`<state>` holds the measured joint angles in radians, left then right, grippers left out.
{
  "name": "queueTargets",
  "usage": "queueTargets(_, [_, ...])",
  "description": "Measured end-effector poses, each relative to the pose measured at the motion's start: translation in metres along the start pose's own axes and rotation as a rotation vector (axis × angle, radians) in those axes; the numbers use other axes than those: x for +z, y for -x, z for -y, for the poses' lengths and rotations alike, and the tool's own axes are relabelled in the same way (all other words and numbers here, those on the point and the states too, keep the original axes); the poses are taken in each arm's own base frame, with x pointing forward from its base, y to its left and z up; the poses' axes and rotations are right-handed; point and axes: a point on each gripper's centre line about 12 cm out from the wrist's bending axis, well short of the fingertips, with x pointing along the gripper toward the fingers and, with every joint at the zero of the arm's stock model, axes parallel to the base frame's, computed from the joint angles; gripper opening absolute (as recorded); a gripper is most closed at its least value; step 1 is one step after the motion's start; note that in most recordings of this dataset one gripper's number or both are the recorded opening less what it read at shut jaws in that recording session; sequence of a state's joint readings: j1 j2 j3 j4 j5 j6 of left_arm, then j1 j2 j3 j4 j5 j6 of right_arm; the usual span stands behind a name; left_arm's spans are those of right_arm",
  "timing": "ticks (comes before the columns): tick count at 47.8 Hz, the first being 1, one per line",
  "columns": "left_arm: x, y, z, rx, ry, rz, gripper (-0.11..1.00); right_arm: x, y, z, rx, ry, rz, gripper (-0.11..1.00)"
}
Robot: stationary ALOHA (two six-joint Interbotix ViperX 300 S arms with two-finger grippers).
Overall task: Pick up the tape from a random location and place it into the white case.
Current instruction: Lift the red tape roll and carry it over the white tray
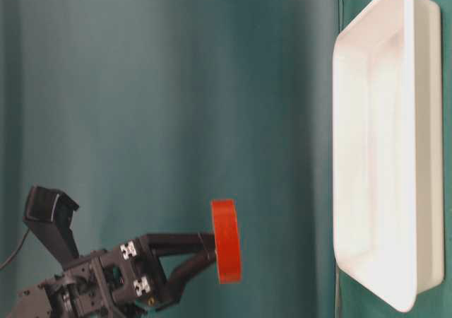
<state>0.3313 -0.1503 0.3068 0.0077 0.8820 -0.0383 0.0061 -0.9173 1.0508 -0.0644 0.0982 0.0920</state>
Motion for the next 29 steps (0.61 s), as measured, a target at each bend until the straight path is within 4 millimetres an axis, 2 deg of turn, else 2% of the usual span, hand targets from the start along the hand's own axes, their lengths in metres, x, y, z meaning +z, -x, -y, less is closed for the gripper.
queueTargets(29, [0.075,-0.033,0.015,-0.016,-0.037,0.075,0.21,0.004,0.0,0.0,-0.001,0.011,0.005,0.92])
